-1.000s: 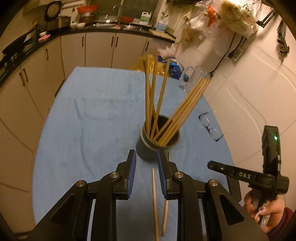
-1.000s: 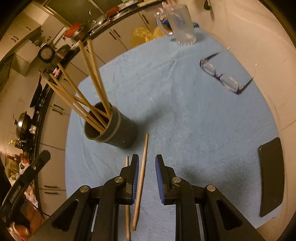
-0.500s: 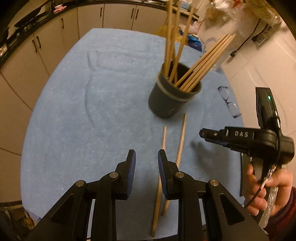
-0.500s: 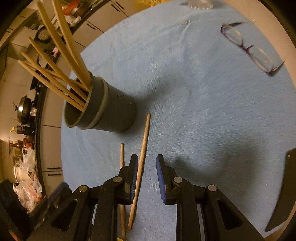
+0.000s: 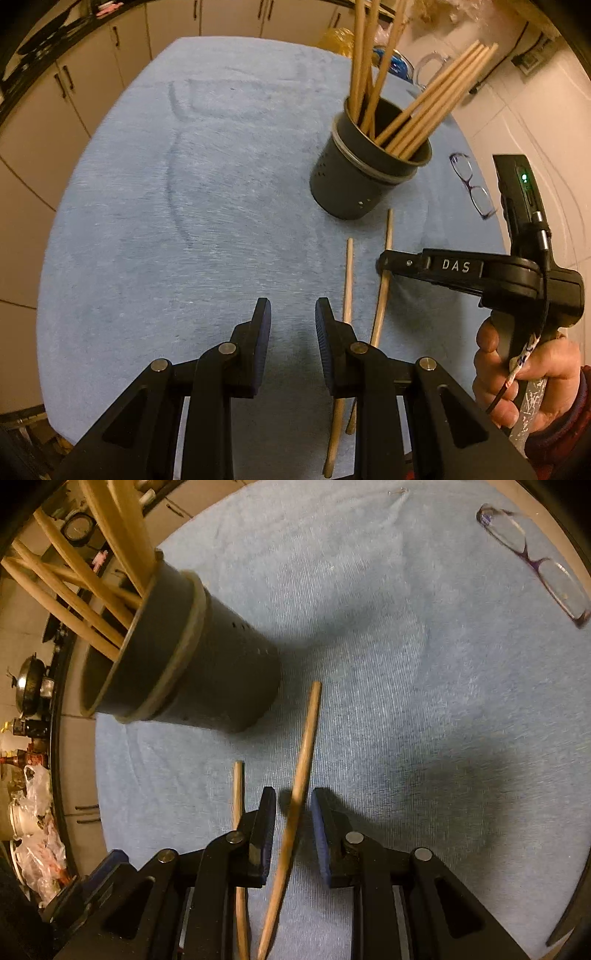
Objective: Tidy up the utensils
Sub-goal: 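Move both open tools down to the last loose chopsticks beside the cup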
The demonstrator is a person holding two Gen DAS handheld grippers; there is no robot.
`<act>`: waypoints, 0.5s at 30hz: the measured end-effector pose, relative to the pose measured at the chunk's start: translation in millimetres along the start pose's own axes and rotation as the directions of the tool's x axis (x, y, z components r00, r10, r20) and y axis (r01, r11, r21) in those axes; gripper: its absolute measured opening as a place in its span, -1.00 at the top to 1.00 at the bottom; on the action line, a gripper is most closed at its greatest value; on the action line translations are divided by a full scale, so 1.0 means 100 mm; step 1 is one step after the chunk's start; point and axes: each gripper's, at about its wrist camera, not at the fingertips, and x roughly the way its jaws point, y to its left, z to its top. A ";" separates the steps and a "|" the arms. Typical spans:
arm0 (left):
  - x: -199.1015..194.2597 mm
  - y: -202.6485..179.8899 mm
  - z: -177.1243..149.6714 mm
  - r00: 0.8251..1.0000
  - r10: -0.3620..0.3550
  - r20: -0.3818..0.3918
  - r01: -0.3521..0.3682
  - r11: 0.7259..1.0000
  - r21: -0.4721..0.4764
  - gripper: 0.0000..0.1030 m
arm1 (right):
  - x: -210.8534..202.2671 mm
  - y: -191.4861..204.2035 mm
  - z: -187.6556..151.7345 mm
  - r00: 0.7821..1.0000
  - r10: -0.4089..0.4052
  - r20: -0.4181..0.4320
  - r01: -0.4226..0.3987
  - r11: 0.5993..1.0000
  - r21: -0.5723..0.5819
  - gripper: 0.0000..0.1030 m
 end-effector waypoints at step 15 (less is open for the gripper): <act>0.67 -0.50 0.02 0.990 0.020 -0.143 0.002 0.989 0.149 0.46 | -0.37 -0.40 -0.06 1.000 -0.017 0.015 0.017 1.000 0.005 0.95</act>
